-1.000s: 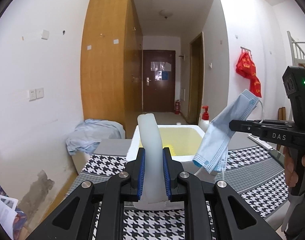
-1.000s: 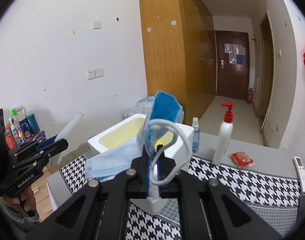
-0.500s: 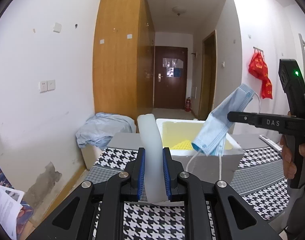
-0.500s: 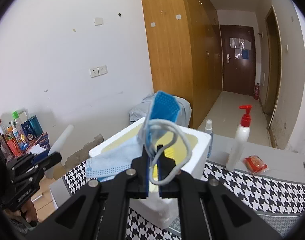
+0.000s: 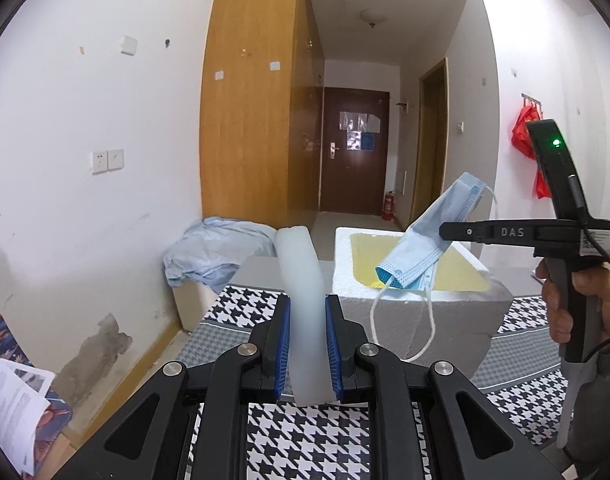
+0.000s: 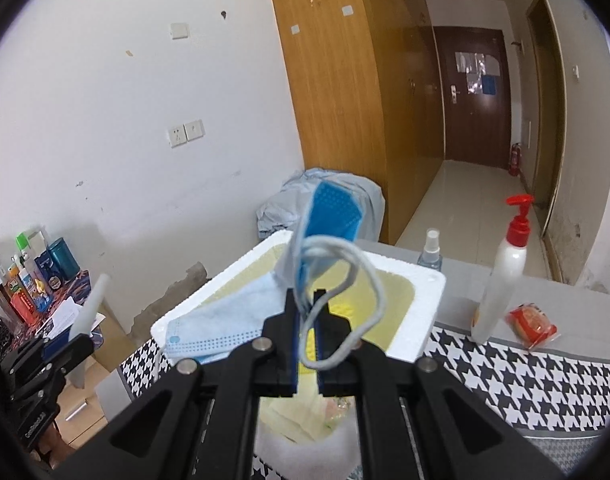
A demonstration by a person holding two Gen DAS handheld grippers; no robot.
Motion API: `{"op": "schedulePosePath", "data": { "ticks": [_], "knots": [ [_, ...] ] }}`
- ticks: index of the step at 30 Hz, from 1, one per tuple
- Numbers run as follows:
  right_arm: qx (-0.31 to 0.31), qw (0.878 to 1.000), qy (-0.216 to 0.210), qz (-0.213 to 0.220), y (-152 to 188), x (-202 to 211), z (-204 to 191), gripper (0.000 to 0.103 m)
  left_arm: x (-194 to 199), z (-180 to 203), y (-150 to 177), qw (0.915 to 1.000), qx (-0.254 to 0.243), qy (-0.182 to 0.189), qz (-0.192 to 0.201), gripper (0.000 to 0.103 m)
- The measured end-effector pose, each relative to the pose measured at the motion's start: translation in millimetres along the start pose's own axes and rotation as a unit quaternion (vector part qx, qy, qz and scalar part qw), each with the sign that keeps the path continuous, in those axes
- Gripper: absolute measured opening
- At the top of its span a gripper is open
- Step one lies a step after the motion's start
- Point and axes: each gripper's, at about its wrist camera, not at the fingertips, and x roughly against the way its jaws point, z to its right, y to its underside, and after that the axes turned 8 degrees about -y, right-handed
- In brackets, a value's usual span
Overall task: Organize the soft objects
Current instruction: 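Lower the blue face mask into the foam box and open the right gripper, then bring the held white foam stick over the box opening with the left gripper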
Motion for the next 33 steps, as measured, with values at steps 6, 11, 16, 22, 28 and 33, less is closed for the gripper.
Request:
{"op": "schedulePosePath", "data": {
  "ticks": [6,11,16,22,28,33],
  "knots": [
    [-0.003,1.0,0.006,-0.014,0.7,-11.2,-0.7,0.009,1.4,-3.8,1.3,1.0,0.005,-0.005,0.0,0.018],
    [-0.003,1.0,0.014,-0.022,-0.9,-17.0,-1.2,0.045,2.8,-0.4,0.5,0.9999,0.005,-0.01,-0.003,0.018],
    [0.016,0.999,0.027,-0.035,1.6,-22.0,-9.4,0.076,2.7,0.9,-0.8,0.9999,0.004,-0.01,-0.002,0.018],
    [0.026,0.998,0.027,-0.046,4.1,-16.0,-9.9,0.076,1.6,3.7,-2.5,1.0,0.0,-0.008,-0.001,0.018],
    [0.029,0.998,0.023,-0.049,9.5,-5.8,-7.0,0.077,3.7,9.7,-4.0,1.0,-0.004,-0.001,0.004,0.018],
    [0.02,0.999,0.021,-0.044,12.5,5.9,-2.9,0.077,6.6,15.1,-8.0,0.9999,-0.01,0.006,0.011,0.018]
  ]
}}
